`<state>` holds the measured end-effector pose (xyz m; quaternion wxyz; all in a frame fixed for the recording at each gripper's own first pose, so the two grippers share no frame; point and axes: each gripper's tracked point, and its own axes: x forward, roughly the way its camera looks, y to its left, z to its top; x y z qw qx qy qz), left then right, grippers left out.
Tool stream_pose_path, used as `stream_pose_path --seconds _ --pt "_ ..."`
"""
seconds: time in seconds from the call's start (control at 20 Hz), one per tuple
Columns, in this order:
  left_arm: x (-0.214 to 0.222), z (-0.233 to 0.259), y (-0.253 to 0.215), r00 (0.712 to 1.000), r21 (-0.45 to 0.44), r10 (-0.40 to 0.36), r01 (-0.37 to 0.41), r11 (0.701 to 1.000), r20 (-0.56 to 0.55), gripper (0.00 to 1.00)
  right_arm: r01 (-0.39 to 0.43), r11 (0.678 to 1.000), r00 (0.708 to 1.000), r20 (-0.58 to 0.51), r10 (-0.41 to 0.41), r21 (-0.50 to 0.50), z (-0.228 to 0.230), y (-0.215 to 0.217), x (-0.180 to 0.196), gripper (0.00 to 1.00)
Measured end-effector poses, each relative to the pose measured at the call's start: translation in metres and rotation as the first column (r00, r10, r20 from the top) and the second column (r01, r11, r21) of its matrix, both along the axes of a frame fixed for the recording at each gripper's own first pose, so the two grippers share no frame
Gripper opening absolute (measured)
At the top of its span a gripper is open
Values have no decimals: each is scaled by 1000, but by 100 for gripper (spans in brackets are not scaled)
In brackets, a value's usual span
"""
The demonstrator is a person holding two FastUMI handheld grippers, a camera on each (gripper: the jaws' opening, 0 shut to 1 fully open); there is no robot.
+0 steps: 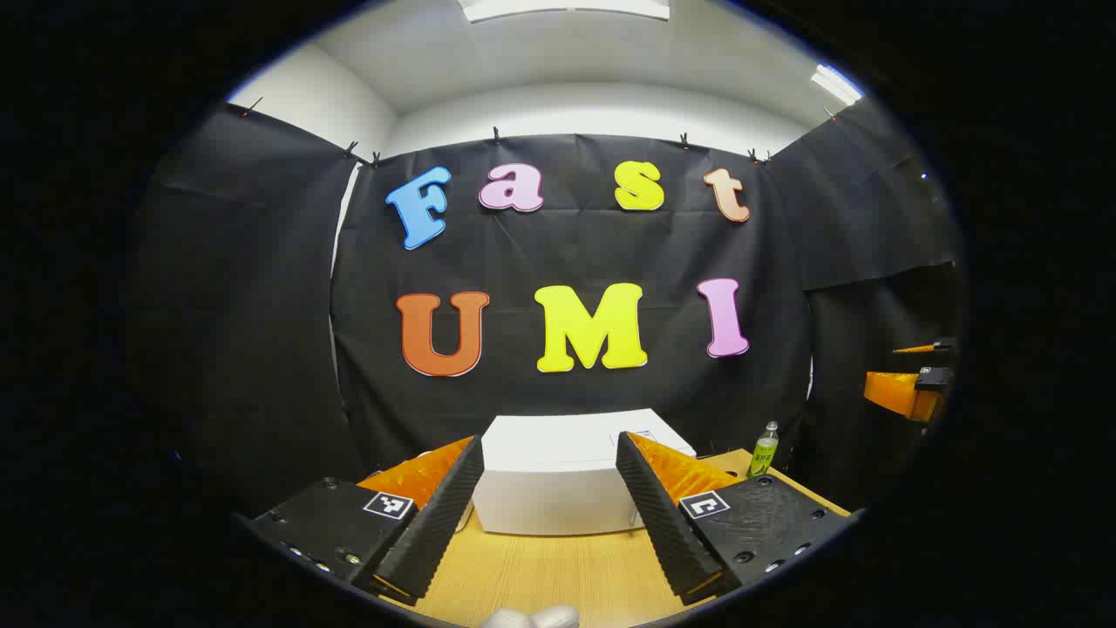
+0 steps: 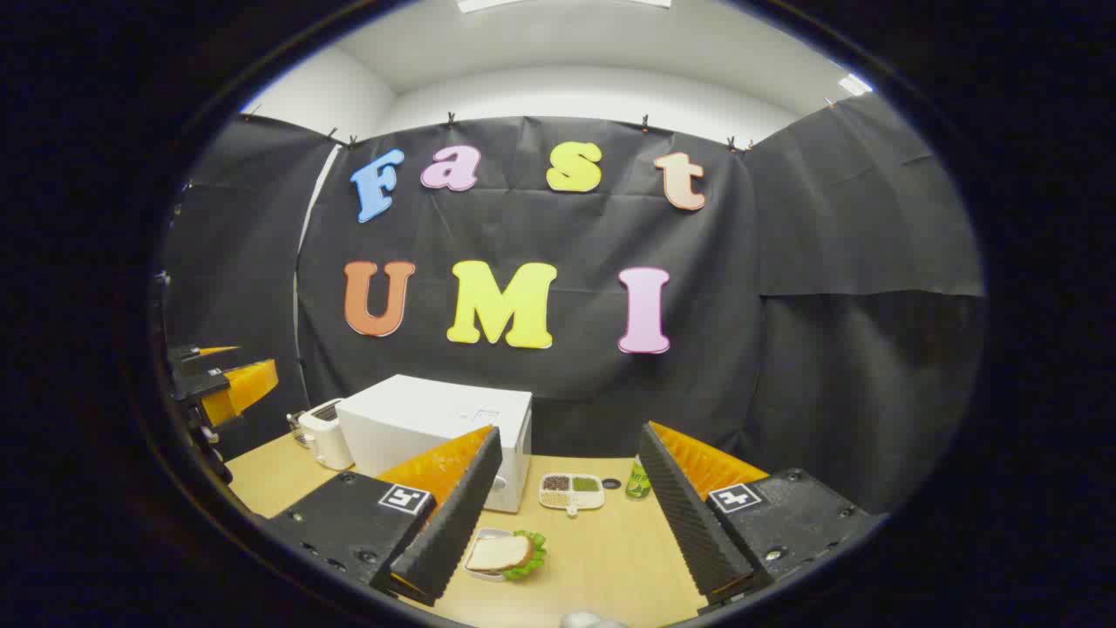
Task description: Open the microwave oven with the left hand, put the food in, and close the microwave oven.
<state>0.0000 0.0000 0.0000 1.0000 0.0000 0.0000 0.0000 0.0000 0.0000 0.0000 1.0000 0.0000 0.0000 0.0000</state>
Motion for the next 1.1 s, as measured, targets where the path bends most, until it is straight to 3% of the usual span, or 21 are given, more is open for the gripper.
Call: stream_pose_path --seconds 0.05,0.1,0.15,0.25,0.3,0.35,0.4,0.65,0.7,0.75,0.95,1.0,1.05,1.1 --pt "1 -1 0 1000 2 3 -3 1000 -1 95 0 1000 1000 2 0 1 0 -1 1 100" --pt "3 -1 1 1000 3 3 -3 1000 1 95 0 1000 1000 1 0 2 0 -2 2 92" --pt "4 -1 1 1000 2 7 -7 1000 2 95 0 1000 1000 0 0 4 -1 -2 4 100" --pt "5 -2 2 1000 4 12 -12 1000 1 95 -3 1000 1000 -1 3 4 -1 -3 7 100" --pt "6 -2 2 1000 8 13 -13 1000 0 95 -5 1000 1000 -4 5 2 -2 -3 8 92" --pt "7 -2 2 1000 11 16 -16 1000 0 95 -6 1000 1000 -6 6 3 -3 -4 9 92" --pt "8 -3 2 1000 16 19 -19 1000 -1 95 -8 1000 1000 -8 8 6 -4 -5 11 100" --pt "16 -10 -4 1000 21 24 -24 999 -12 95 -14 1000 1000 -4 14 19 -4 -10 16 100" --pt "21 -14 -6 1000 16 23 -23 1000 -14 95 -9 1000 1000 -2 9 20 -3 -12 17 92" --pt "26 -20 -13 1000 7 8 -8 1000 -21 95 -6 1000 1000 -3 6 22 -3 -15 18 100" --pt "56 -49 -46 998 -1 -47 47 999 -36 95 14 1000 1000 -8 -14 21 1 -31 21 100" --pt "65 -59 -56 997 0 -59 59 998 -50 95 23 1000 1000 -11 -23 20 2 -37 21 92" --pt "74 -73 -65 996 3 -73 73 997 -59 95 36 999 999 -13 -36 19 3 -43 20 100" --pt "84 -86 -77 995 1 -82 82 997 -58 95 47 999 999 -19 -47 16 3 -50 21 92"
